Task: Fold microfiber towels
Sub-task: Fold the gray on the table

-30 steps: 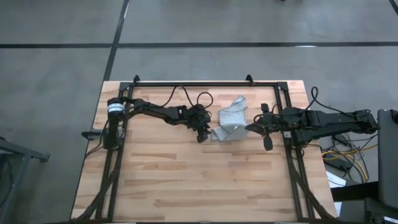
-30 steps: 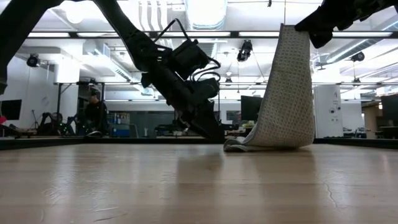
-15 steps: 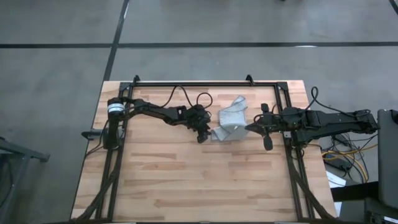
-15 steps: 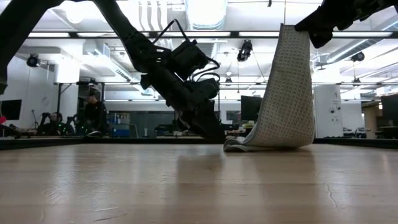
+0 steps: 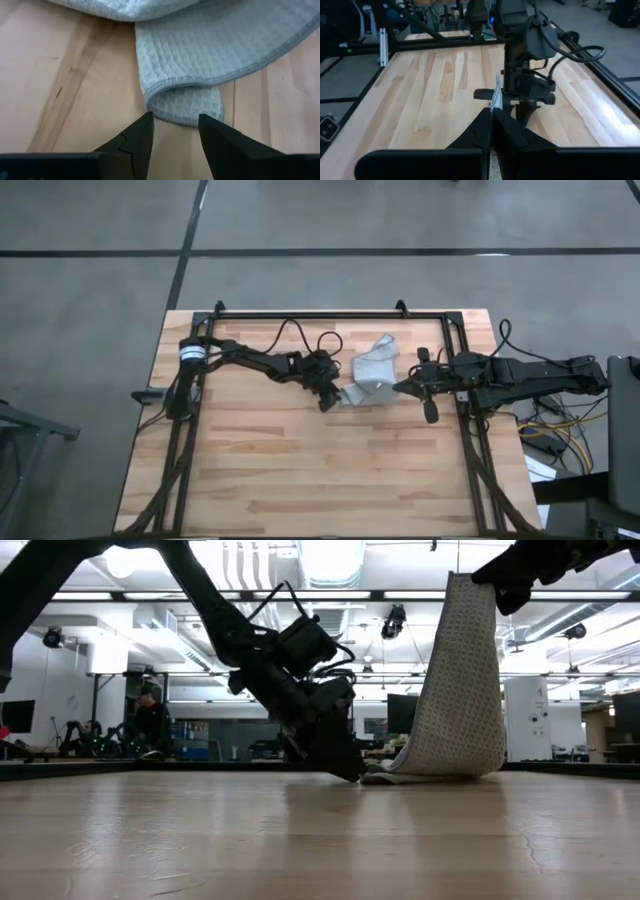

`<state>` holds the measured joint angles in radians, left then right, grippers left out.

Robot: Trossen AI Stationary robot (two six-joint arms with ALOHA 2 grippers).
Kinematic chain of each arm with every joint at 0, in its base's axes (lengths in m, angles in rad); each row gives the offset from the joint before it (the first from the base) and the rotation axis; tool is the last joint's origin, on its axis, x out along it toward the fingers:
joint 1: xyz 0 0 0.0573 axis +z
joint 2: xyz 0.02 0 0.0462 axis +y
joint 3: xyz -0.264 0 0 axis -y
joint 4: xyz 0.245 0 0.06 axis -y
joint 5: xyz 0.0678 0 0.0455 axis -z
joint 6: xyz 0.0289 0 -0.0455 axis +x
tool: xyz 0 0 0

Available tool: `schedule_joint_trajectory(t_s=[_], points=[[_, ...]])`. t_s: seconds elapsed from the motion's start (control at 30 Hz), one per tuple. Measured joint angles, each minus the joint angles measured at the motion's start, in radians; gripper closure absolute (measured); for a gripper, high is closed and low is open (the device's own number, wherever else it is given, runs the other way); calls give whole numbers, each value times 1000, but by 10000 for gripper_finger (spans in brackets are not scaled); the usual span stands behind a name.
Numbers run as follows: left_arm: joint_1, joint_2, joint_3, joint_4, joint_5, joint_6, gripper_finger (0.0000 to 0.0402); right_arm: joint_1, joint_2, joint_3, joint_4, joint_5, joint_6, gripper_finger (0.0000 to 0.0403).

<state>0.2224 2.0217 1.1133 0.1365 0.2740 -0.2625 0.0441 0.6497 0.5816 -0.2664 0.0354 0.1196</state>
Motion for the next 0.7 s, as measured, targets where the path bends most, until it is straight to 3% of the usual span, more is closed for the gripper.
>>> schedule_joint_trajectory(t_s=[0.5, 0.7], points=[[0, 7, 29, 15, -27, 1, 239, 0, 68, 0, 15, -13, 0, 394], [1, 7, 31, -6, -24, -2, 286, 0, 64, 0, 17, -13, 0, 394]])
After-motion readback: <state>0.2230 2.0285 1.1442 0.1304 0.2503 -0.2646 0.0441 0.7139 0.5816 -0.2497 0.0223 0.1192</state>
